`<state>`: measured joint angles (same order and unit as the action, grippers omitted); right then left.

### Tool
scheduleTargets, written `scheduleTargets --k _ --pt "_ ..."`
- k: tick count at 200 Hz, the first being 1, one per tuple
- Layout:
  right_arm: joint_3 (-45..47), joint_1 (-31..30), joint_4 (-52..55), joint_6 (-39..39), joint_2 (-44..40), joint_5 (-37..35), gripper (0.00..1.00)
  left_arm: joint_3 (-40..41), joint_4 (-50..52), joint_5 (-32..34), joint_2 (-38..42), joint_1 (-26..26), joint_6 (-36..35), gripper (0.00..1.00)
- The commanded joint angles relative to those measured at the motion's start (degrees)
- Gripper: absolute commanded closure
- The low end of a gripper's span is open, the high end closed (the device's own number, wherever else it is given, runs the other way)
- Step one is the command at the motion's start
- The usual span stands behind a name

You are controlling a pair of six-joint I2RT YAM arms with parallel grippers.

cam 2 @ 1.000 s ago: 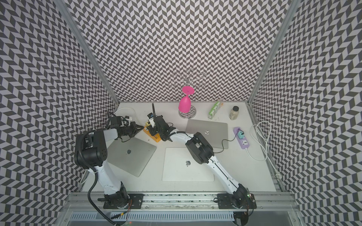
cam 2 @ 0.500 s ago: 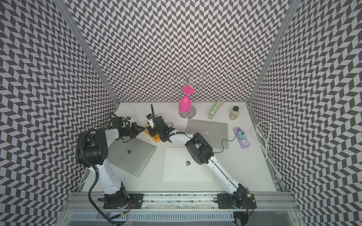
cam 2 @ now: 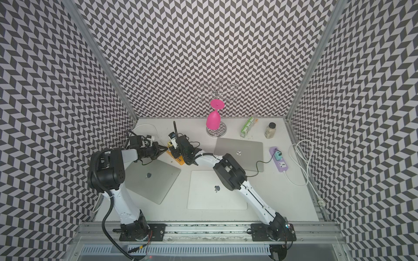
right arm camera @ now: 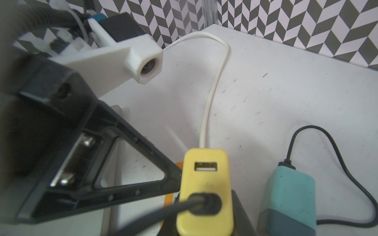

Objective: Unplug the laptop charger
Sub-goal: Remove the plug from the socket.

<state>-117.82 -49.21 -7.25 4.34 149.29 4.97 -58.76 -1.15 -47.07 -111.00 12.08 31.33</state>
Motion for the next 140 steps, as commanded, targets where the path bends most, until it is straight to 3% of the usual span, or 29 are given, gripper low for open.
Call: scheduleTargets --k 1,45,72,107,140 --pt "0.68 -0.24 -3.05 1.10 -4.01 1.78 0.96 2.40 2.12 3.38 -1.85 -0.12 -1.53 1.00" --pt "-1.22 -1.50 0.54 -6.65 -3.47 -7.30 0.98 3.63 1.72 3.70 -2.01 -0.08 -1.72 1.00" --pt "1.17 -1.08 -2.44 -5.57 -5.43 -3.58 0.99 3.91 1.62 3.73 -2.29 -0.21 -1.71 1.00" --pt "3.16 0.28 -8.41 4.53 -6.81 6.16 0.99 4.44 1.63 3.92 -2.29 -0.21 -1.98 1.00" --pt "-0.24 -1.62 -2.97 -3.75 -5.64 -2.12 1.00 4.78 1.70 3.92 -2.38 -0.22 -2.25 1.00"
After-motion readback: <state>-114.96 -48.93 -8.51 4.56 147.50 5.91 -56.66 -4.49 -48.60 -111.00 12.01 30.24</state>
